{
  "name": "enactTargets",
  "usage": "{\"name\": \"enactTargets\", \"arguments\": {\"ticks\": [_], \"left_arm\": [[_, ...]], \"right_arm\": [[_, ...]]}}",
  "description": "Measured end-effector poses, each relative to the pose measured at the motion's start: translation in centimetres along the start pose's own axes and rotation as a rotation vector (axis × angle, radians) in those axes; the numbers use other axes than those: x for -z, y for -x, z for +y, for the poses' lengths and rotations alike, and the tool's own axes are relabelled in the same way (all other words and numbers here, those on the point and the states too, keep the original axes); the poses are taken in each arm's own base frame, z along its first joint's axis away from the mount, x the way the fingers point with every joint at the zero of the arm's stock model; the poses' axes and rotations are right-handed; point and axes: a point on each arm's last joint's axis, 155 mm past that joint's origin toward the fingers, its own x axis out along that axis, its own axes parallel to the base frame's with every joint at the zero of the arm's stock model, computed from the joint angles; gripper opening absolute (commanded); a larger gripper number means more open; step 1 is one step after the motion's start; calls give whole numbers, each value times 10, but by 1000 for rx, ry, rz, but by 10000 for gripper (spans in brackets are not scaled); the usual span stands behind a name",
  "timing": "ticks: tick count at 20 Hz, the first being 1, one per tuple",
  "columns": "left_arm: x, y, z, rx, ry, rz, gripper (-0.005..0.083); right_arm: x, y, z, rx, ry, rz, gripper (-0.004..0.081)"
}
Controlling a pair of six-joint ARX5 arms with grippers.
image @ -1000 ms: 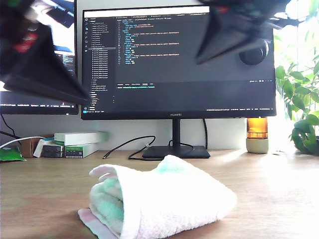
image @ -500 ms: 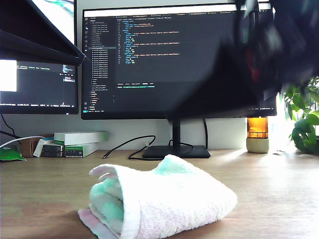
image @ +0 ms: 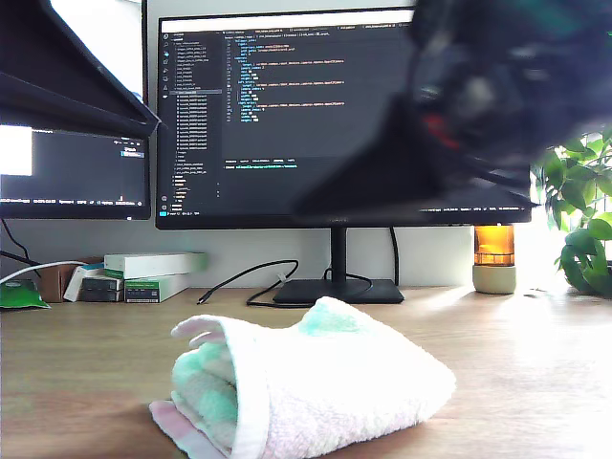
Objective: Fold the tea towel to a neat square and place it to the right
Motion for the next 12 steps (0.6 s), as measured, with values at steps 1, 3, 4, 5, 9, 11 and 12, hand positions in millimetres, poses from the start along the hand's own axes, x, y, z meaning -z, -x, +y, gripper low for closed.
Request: {"name": "enactTargets", "arguments": {"ticks": [1, 3, 4, 5, 9, 11, 12], "left_arm": [[1, 0, 0, 0, 1, 4, -24], [1, 0, 0, -1, 1, 5, -24], [1, 0, 0, -1, 1, 5, -24], [1, 0, 0, -1, 1, 5, -24], [1, 0, 0, -1, 1, 4, -24], [1, 0, 0, -1, 1, 5, -24], [1, 0, 0, -1, 1, 4, -24]], "right_arm": [[6, -2, 0, -15, -17, 19, -12], [20, -4, -2, -15, 1, 77, -12], [27, -4, -4, -3, 14, 107, -12], [31, -5, -5, 0, 15, 126, -12], [43, -8, -7, 2, 45, 166, -12], [49, -15, -4, -16, 52, 180, -12], [54, -20, -3, -22, 62, 198, -12]]}}
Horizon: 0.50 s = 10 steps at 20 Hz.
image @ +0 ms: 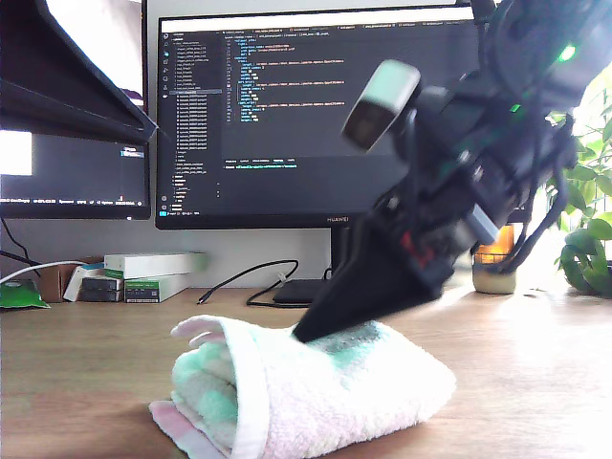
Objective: Fold the tea towel to a neat square and place it to the right
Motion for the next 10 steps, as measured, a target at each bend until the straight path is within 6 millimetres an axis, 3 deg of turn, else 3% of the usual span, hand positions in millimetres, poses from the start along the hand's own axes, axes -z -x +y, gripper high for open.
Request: {"name": "enactTargets", "arguments": {"ticks": [4, 10], "left_arm": [[0, 0, 0, 0, 7, 1, -24], [6, 0, 1, -3, 36, 24, -24]], "right_arm": [[17, -17, -3, 11, 27, 84, -12], [25, -15, -28, 135, -63, 212, -12]]}}
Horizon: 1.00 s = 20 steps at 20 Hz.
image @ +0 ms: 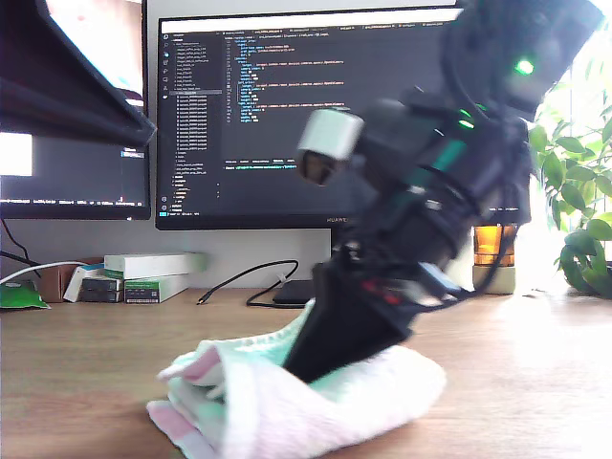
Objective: Fold the tea towel to a neat square and place it to the right
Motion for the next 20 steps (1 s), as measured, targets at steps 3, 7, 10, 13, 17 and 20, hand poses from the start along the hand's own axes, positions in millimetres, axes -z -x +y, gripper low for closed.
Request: {"name": "enactTargets", "arguments": {"ticks": [3, 7, 10, 13, 17, 20], "left_arm": [[4, 0, 1, -5, 3, 17, -24], [7, 0, 4, -21, 5, 25, -24], [11, 0, 8, -44, 6, 43, -24], [16, 1, 15, -76, 9, 63, -24], [16, 1, 19, -103, 8, 59, -24], [16, 2, 21, -109, 8, 58, -24]], "right_arm": [[1, 4, -27, 116, -236, 13, -12], [21, 23, -69, 296, -561, 26, -12], [55, 51, -101, 500, -882, 62, -12], [91, 78, -112, 659, -1112, 108, 8], [141, 121, -106, 905, -1398, 197, -2], [181, 152, -85, 1066, -1493, 334, -3]]}}
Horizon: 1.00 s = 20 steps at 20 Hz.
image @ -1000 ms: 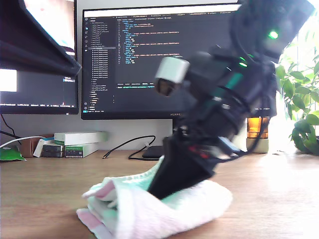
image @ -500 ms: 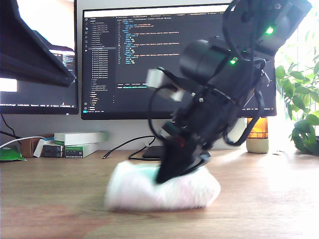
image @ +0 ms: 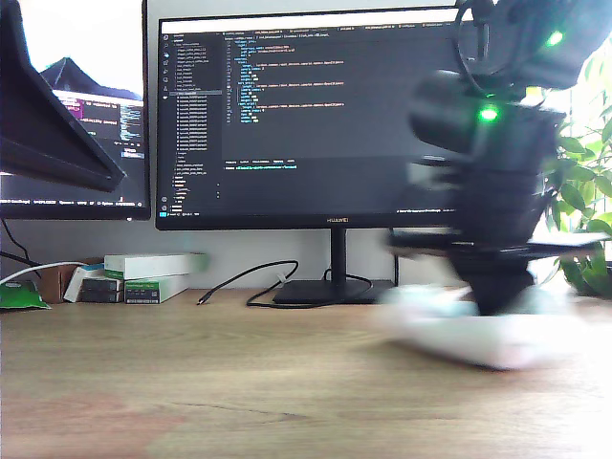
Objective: Fold the tea towel to a neat square and place it to the right
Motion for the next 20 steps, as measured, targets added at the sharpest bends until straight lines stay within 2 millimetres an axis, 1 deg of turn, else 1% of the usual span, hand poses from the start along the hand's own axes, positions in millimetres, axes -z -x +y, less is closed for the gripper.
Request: {"name": "enactTargets", "arguments": {"ticks": [1, 3, 5, 8, 10, 12, 16, 20], "left_arm": [[0, 0, 0, 0, 0, 0, -24], [0, 0, 0, 0, 0, 0, -24], [0, 0, 0, 0, 0, 0, -24], [0, 0, 0, 0, 0, 0, -24], [0, 0, 0, 0, 0, 0, -24], [0, 0, 0, 0, 0, 0, -24], [-1, 0, 0, 0, 0, -3, -24], [-2, 0, 0, 1, -1, -6, -24]], "right_arm": [[6, 0, -10, 26, -14, 17, -3], [21, 2, -27, 65, -101, 54, -3], [37, 5, -41, 96, -122, 75, -3], [62, 12, -56, 111, -193, 103, -3], [76, 18, -58, 82, -253, 126, -3], [83, 22, -61, 67, -284, 122, -3], [82, 24, -61, 44, -300, 93, -3], [83, 29, -66, 44, -295, 74, -3]]}}
